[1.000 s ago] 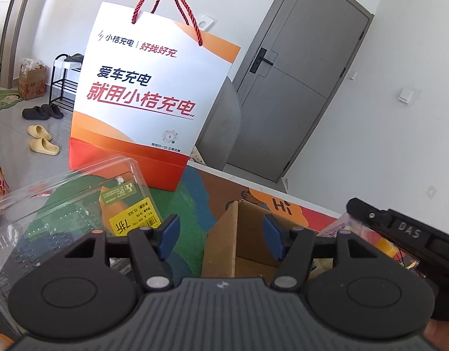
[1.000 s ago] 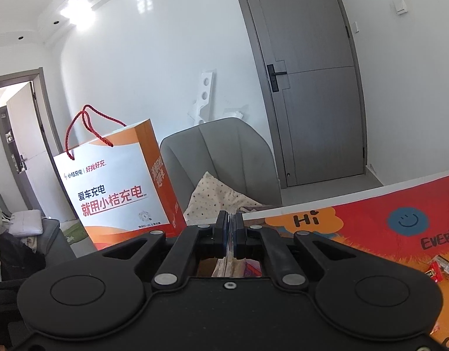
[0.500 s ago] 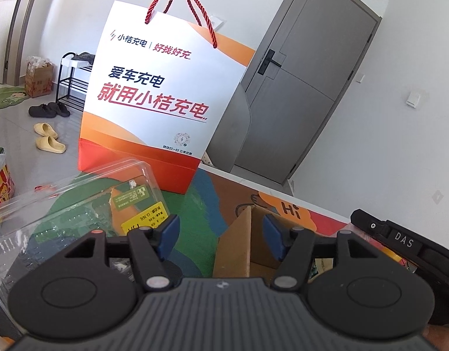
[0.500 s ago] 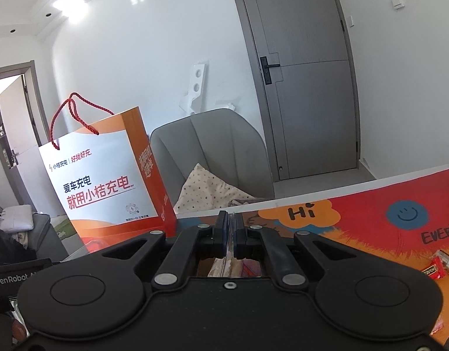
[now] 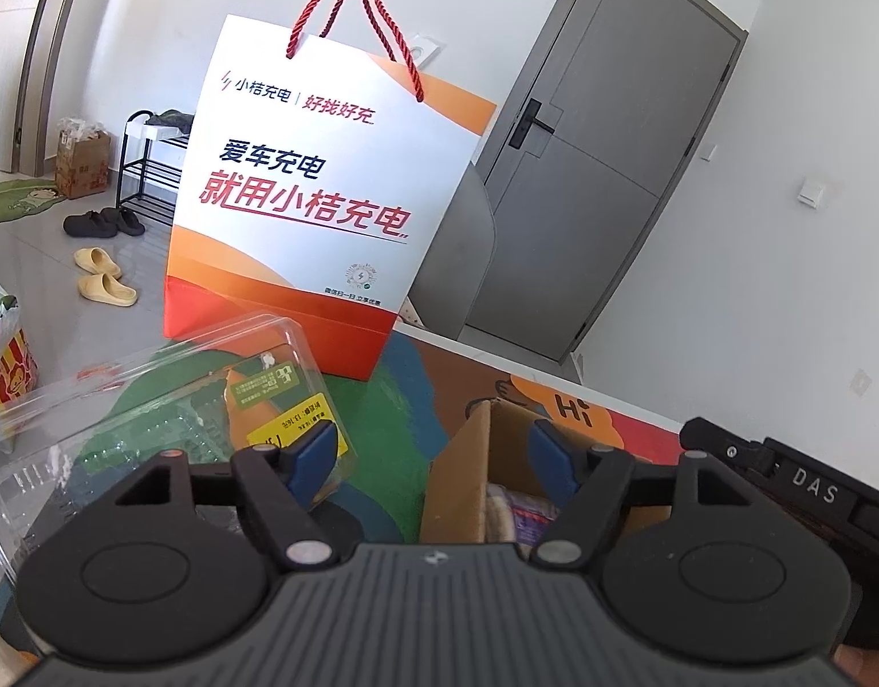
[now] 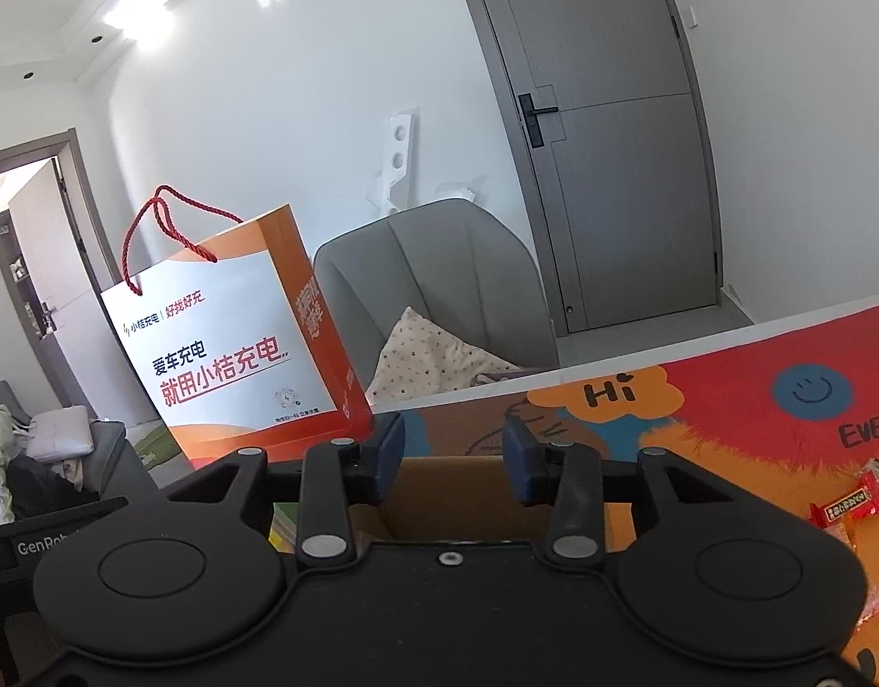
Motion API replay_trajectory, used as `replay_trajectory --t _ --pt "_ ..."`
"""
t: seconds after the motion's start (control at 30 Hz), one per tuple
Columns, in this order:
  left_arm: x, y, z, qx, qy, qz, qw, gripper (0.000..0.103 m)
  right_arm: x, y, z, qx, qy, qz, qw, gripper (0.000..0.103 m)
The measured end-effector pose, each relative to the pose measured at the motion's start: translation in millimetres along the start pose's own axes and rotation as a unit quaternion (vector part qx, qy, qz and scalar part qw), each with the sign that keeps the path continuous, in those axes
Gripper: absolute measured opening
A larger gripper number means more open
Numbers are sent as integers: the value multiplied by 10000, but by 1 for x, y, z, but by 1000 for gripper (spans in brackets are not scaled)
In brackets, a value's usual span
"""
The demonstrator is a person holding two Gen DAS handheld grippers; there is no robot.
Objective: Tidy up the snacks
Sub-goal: 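Carry both bread packs over the cardboard box and open both tools to drop them, then move both tools back over the table toward the green candy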
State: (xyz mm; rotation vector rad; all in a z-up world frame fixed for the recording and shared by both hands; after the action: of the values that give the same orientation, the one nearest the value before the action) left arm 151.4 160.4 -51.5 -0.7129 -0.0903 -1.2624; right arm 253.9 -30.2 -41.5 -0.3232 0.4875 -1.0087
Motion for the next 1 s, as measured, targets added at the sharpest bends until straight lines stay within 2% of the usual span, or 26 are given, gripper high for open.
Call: replay_trajectory --t 0.13,0.57,0.73,1.0 --pt "11 1 -6 -42 127 -18 9999 80 14 -8 -6 -121 102 -65 9999 45" --pt "51 9 -32 -324 508 5 9982 85 56 -39 -24 -229 331 -250 9989 64" --pt "69 10 -41 -387 711 -54 9967 86 72 -50 -32 -231 396 -341 9984 80" --pt "98 14 -61 -556 1068 -118 9927 90 103 -73 -44 -200 458 -554 9972 98"
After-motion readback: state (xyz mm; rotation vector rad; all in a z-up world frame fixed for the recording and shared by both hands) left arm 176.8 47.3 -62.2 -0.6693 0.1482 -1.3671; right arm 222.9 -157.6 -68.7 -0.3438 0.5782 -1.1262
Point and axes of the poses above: each gripper's, at about its wrist camera, not at the fingertips, and y roughly the way its jaws point, x to its right, z to its top, the point moved 6 cm from there along y, roughly the way its jaws point, and after that the axes turned 8 degrees about -z, right-handed, at the moved point
